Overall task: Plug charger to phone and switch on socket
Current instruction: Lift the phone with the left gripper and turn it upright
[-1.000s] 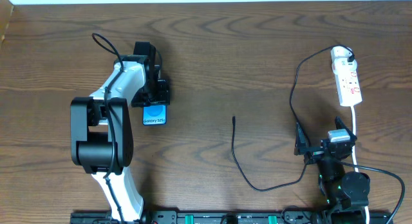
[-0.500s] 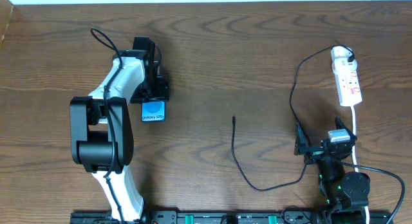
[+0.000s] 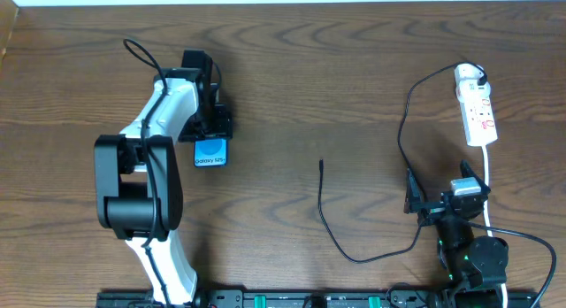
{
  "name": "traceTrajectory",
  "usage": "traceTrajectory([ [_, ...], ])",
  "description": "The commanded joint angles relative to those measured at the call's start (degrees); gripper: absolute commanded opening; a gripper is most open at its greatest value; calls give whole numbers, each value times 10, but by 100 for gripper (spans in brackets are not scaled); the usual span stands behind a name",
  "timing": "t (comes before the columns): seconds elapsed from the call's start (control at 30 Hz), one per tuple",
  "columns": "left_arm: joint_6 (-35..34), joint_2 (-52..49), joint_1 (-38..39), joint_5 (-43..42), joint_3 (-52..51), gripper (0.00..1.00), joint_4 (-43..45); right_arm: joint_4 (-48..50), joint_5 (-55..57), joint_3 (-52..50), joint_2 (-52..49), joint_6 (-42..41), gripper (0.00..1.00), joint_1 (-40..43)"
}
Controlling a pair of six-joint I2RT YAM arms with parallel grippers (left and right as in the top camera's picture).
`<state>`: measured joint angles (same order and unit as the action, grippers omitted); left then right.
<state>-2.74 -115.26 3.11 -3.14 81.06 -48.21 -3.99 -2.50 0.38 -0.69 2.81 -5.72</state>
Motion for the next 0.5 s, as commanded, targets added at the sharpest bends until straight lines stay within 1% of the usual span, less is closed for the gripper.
traceTrajectory([
  [0.0,6,38,-2,-5,17,8,-5,-3,5,-1,4,7,99,-4],
  [0.2,6,42,-2,-10,17,7,-13,-3,5,-1,4,7,99,-4],
  [0.3,6,42,-2,-40,17,6,-11,-3,5,-1,4,7,99,-4],
  [0.33,6,42,-2,-53,17,7,-9,-3,5,-1,4,7,99,-4],
  [0.47,6,42,-2,-118,17,7,1,-3,5,-1,4,7,99,-4],
])
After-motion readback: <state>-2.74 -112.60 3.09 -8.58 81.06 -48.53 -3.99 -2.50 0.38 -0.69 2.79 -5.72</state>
